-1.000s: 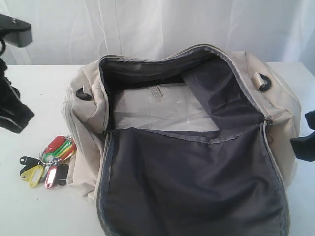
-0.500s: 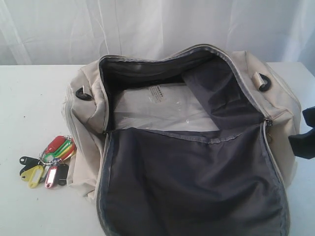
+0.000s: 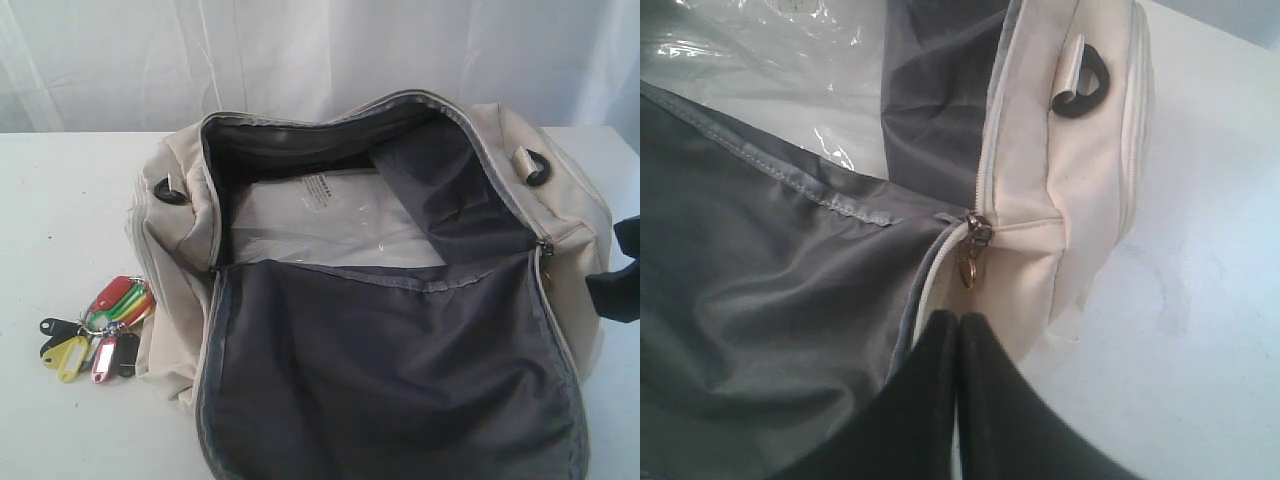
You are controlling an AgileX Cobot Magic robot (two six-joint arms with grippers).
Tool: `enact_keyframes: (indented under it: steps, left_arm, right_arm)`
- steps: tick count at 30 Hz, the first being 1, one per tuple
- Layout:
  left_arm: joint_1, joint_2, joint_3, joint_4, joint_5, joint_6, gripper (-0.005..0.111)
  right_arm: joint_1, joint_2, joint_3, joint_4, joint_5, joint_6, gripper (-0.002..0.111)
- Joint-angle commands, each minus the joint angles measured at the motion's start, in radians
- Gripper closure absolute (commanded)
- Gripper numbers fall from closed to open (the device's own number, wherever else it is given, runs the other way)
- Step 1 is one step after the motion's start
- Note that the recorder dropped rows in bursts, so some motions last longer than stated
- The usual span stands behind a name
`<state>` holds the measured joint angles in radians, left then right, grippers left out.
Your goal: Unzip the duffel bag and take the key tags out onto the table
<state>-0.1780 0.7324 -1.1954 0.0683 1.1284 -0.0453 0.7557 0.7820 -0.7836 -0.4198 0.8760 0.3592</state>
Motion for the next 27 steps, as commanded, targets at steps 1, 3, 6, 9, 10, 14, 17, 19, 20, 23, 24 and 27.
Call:
enact_keyframes:
  steps: [1, 3, 6, 9, 10, 14, 17, 19, 20, 23, 24, 27]
  left_arm:
    - [0.145, -0.055, -0.003, -0.001, 0.046, -0.001, 0.107]
    - [0.173, -0.075, -0.003, -0.001, 0.046, -0.001, 0.107]
    - [0.181, -0.111, -0.003, -0.001, 0.046, -0.001, 0.107]
    - [0.181, -0.153, -0.003, -0.001, 0.046, -0.001, 0.107]
    - [0.181, -0.17, -0.003, -0.001, 0.046, -0.001, 0.107]
    - [0.181, -0.267, -0.003, -0.001, 0.046, -0.001, 0.107]
    - [0.181, -0.353, -0.003, -0.001, 0.046, -0.001, 0.107]
    - [0.181, -0.4, -0.003, -0.001, 0.046, -0.001, 0.107]
    - [0.181, -0.423, -0.003, -0.001, 0.046, -0.001, 0.107]
    - [0.18, -0.473, -0.003, -0.001, 0.046, -0.001, 0.107]
    - [0.176, -0.49, -0.003, 0.005, 0.046, -0.001, 0.107]
    - [0.17, -0.547, 0.006, 0.009, 0.041, -0.001, 0.107]
  right_arm:
    - [0.003, -0.005, 0.005, -0.001, -0.011, 0.005, 0.108]
    - [0.003, -0.005, 0.005, -0.001, -0.011, 0.005, 0.108]
    - [0.003, -0.005, 0.005, -0.001, -0.011, 0.005, 0.108]
    - [0.003, -0.005, 0.005, -0.001, -0.011, 0.005, 0.108]
    - [0.003, -0.005, 0.005, -0.001, -0.011, 0.005, 0.108]
    - [0.003, -0.005, 0.005, -0.001, -0.011, 0.005, 0.108]
    - [0.003, -0.005, 0.005, -0.001, -0.011, 0.005, 0.108]
    - [0.003, -0.005, 0.005, -0.001, -0.011, 0.005, 0.108]
    - [0.003, -0.005, 0.005, -0.001, -0.011, 0.005, 0.108]
    - [0.003, -0.005, 0.005, -0.001, -0.011, 0.005, 0.108]
    - [0.003, -0.005, 0.005, -0.001, -0.011, 0.005, 0.108]
    - [0.003, -0.005, 0.005, -0.001, -0.011, 0.005, 0.108]
